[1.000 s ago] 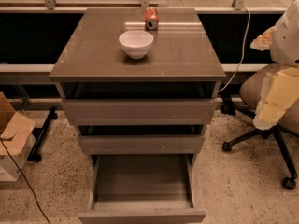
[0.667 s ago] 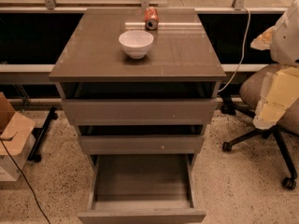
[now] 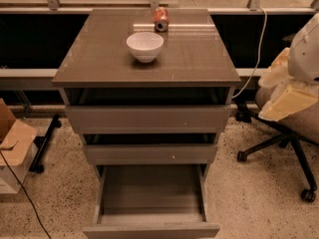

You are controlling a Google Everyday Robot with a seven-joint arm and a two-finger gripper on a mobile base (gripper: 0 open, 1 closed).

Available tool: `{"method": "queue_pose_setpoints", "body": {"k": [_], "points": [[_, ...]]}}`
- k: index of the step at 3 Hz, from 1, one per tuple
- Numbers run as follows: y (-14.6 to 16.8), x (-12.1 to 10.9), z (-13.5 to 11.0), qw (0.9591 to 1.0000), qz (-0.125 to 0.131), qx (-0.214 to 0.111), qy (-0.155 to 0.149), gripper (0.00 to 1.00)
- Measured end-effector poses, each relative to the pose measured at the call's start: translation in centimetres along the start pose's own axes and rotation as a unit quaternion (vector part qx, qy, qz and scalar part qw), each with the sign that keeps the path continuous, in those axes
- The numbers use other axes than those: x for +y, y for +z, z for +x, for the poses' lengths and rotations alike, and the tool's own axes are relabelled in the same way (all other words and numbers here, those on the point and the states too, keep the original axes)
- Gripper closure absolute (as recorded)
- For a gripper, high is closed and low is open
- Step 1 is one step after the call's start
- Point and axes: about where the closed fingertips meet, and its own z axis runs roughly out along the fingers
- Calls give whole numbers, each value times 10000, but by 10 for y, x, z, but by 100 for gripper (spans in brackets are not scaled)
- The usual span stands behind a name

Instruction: Close bottom drawer

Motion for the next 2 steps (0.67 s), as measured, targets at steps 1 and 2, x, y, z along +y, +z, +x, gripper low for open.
{"method": "queue_pose_setpoints", "body": {"k": [1,2], "points": [[27,9,10,9999,-44,-134,-15,72],[68,12,29,9998,-122,-169,-36,95]]}}
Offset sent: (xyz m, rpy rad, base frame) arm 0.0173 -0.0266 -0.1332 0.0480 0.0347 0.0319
